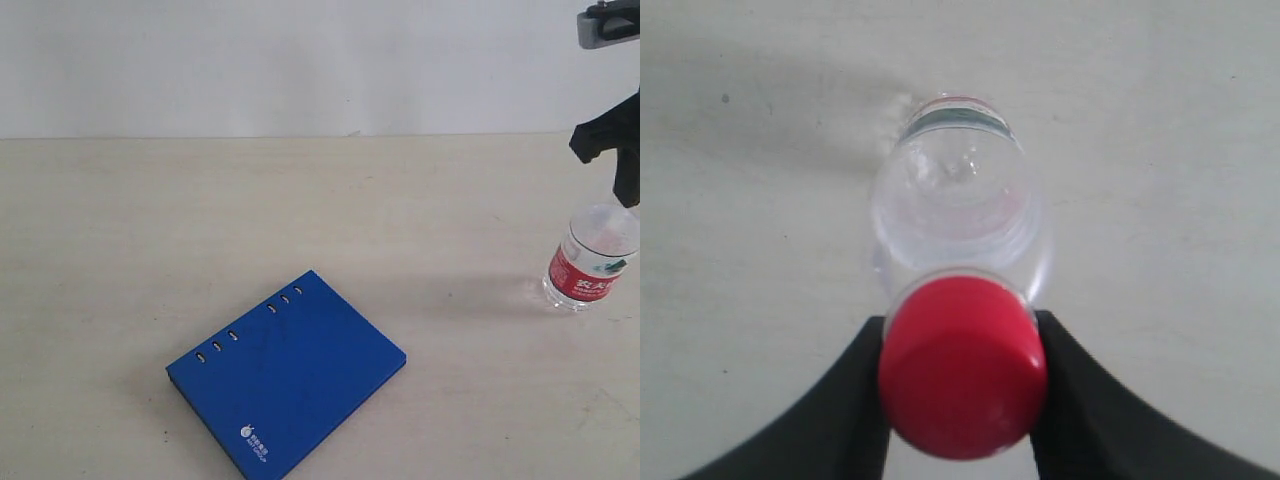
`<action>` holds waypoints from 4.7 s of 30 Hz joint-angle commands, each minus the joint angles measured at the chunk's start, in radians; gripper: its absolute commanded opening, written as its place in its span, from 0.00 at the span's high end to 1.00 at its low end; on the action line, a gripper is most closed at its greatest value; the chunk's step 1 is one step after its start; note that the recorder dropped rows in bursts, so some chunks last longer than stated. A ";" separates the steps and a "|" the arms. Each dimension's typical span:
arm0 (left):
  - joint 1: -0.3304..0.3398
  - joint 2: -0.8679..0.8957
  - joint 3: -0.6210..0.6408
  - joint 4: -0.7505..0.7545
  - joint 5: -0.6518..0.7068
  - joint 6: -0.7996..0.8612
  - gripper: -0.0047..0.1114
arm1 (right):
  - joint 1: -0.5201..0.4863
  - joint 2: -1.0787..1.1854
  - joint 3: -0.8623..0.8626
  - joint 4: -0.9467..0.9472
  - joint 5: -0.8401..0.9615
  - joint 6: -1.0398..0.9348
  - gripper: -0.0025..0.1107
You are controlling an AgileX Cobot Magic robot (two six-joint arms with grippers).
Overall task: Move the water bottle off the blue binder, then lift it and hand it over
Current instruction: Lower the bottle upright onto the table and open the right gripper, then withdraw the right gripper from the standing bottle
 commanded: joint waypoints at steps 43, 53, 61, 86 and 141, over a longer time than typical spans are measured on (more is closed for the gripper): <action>-0.008 -0.003 0.003 0.006 -0.012 -0.006 0.92 | -0.001 -0.226 -0.104 -0.057 -0.003 0.079 0.98; -0.008 -0.003 0.003 0.006 -0.012 -0.006 0.92 | -0.243 -0.277 0.176 -0.063 -0.230 0.234 0.98; -0.008 -0.003 0.003 0.006 -0.012 -0.006 0.92 | -0.734 -0.270 0.469 0.382 -0.604 -0.011 0.98; -0.008 -0.003 0.003 0.006 -0.012 -0.006 0.92 | -0.735 0.435 0.365 1.335 -0.508 -0.887 0.98; -0.008 -0.003 0.003 0.006 -0.012 -0.006 0.92 | -0.570 -0.247 0.654 1.749 -0.765 -1.440 0.98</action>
